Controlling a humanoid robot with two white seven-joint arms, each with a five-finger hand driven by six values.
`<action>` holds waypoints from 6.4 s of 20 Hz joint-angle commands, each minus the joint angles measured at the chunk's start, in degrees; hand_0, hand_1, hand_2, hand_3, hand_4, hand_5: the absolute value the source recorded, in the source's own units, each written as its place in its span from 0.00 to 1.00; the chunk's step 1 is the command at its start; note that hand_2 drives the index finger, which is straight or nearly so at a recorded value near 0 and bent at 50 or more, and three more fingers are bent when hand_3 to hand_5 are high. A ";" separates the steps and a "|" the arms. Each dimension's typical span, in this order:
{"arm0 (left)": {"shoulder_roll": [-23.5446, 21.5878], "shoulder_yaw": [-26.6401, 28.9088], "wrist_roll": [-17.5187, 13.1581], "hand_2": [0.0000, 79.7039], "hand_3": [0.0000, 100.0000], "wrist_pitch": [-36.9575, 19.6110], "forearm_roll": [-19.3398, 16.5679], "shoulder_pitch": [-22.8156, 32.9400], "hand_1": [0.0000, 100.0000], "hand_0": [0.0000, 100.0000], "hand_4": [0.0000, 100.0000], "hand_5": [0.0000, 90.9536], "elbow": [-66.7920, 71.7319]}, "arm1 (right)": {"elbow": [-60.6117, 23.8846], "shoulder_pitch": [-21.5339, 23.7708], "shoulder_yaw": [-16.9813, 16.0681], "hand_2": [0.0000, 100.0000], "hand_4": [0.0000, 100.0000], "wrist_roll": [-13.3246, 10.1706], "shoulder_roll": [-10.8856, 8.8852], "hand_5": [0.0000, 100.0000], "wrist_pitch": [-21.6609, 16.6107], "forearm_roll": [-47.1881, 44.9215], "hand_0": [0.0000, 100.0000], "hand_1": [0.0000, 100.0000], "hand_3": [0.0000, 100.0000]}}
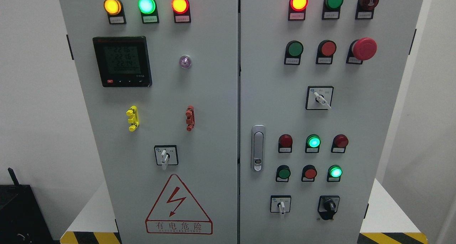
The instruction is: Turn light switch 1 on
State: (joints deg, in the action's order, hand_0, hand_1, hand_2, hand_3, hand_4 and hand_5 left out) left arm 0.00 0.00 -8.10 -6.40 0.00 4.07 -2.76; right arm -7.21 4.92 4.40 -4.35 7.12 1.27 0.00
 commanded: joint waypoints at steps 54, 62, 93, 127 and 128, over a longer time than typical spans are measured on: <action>-0.97 11.25 -1.12 0.36 0.42 -11.90 -2.55 13.51 0.39 0.42 0.60 0.41 -99.79 | 0.00 0.00 0.00 0.00 0.00 0.04 0.00 0.00 -0.04 -1.41 0.00 0.00 0.00; -0.44 6.95 -0.60 0.46 0.47 -3.20 -2.64 10.53 0.47 0.23 0.64 0.53 -108.23 | 0.00 0.00 0.00 0.00 0.00 0.04 0.00 0.00 -0.04 -1.41 0.00 0.00 0.00; 2.90 -2.81 12.06 0.58 0.65 22.83 -3.08 -9.60 0.59 0.00 0.76 0.76 -113.87 | 0.00 0.00 0.00 0.00 0.00 0.04 0.00 0.00 -0.04 -1.41 0.00 0.00 0.00; 7.03 0.88 15.05 0.63 0.65 27.22 -10.64 -15.05 0.62 0.02 0.76 0.74 -111.58 | 0.00 0.00 0.00 0.00 0.00 0.04 0.00 0.00 -0.04 -1.41 0.00 0.00 0.00; 7.12 0.88 15.05 0.63 0.65 28.53 -10.46 -15.40 0.62 0.02 0.76 0.74 -111.67 | 0.00 0.00 0.00 0.00 0.00 0.04 0.00 0.00 -0.04 -1.41 0.00 0.00 0.00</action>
State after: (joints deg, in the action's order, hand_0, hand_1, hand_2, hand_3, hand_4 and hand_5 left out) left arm 6.59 -0.47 7.10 20.53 -10.60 -10.14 -114.85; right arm -7.21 4.92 4.39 -4.35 7.12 1.24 0.00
